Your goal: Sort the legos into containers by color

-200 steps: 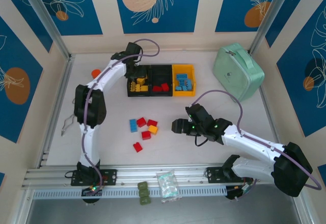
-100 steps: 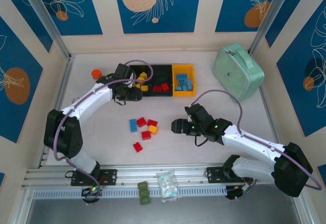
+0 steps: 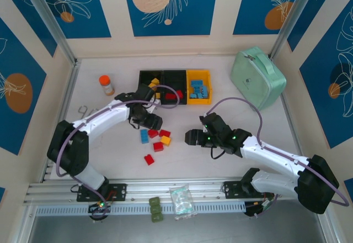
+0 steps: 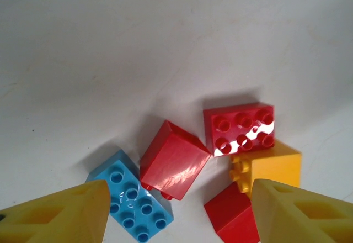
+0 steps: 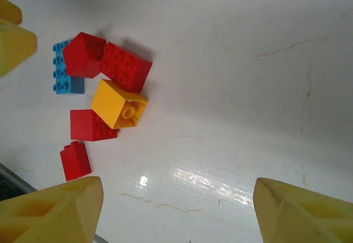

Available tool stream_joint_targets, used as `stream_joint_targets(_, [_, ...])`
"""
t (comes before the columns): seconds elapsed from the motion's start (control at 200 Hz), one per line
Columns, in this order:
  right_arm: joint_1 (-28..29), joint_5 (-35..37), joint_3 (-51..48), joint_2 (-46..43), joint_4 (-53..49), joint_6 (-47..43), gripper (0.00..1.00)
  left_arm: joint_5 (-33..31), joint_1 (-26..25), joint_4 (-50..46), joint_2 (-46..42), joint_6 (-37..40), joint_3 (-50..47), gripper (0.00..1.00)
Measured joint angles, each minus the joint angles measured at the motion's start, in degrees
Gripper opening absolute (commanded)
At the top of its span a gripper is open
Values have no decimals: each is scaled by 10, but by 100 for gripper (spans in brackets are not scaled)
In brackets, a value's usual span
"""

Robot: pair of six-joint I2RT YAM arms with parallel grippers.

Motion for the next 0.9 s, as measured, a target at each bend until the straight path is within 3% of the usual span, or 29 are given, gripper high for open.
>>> stream_joint_targets(0.46, [0, 0, -16, -9, 5, 1, 72, -43, -33, -34, 75, 58, 21, 69])
stream_joint_targets(0.9, [-1, 0, -34, -33, 11, 3, 72, -56, -34, -11, 103, 56, 21, 55])
